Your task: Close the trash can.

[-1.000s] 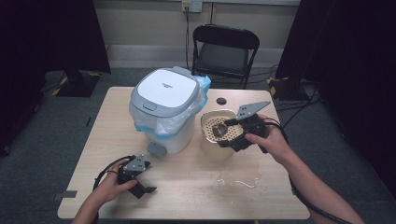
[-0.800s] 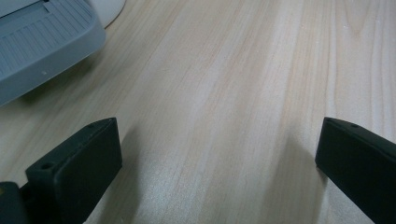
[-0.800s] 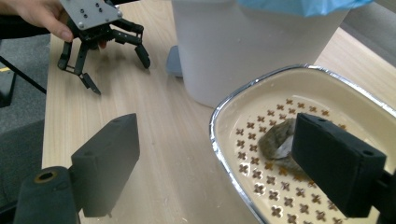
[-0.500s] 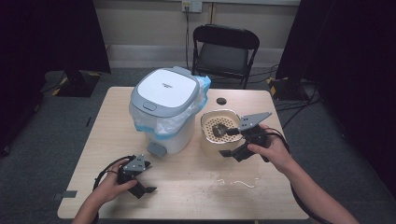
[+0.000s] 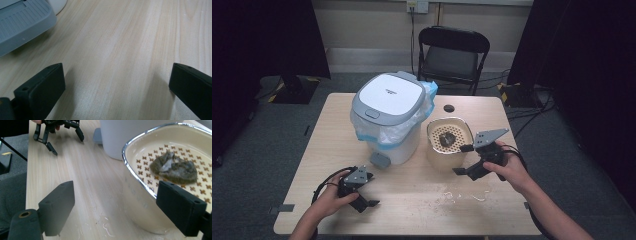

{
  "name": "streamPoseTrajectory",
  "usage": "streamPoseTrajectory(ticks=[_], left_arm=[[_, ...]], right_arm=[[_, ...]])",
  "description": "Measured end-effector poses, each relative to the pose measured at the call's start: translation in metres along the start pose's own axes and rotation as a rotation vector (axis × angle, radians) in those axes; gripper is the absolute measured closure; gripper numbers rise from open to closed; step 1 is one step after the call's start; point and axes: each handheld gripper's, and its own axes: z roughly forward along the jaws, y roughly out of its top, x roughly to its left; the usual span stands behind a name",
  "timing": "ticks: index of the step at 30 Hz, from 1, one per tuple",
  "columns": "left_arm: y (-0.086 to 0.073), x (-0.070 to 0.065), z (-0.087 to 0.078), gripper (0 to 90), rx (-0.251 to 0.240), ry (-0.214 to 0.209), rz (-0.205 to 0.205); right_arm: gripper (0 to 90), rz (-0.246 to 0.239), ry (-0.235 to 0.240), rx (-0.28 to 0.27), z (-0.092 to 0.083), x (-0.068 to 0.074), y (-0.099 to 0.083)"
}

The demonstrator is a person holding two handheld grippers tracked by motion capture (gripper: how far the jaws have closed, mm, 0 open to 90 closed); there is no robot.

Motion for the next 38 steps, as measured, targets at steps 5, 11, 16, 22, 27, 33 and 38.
streamPoseTrajectory(ticks=[5, 11, 16, 22, 27, 33, 38], left_arm=[[0.0, 0.0, 0.0, 0.0, 0.0, 0.0, 0.0], [0.0, 0.0, 0.0, 0.0, -0.001, 0.0, 0.0], [0.0, 0.0, 0.0, 0.0, 0.0, 0.0, 0.0], [0.0, 0.0, 0.0, 0.0, 0.0, 0.0, 0.0], [0.0, 0.0, 0.0, 0.0, -0.001, 0.0, 0.0], [0.0, 0.0, 0.0, 0.0, 0.0, 0.0, 0.0], [0.0, 0.0, 0.0, 0.0, 0.0, 0.0, 0.0]], right_arm=[[14.8, 0.011, -0.001, -0.004, -0.003, 0.001, -0.008], [14.9, 0.016, 0.004, 0.005, -0.002, 0.002, -0.018], [14.9, 0.026, 0.006, 0.009, -0.001, 0.003, -0.027], [14.9, 0.036, -0.002, 0.006, 0.0, 0.003, -0.036], [14.9, 0.046, -0.005, 0.007, 0.002, 0.003, -0.042], [14.9, 0.061, -0.002, 0.013, 0.007, 0.002, -0.053], [14.9, 0.071, -0.003, 0.011, 0.01, 0.001, -0.06]])
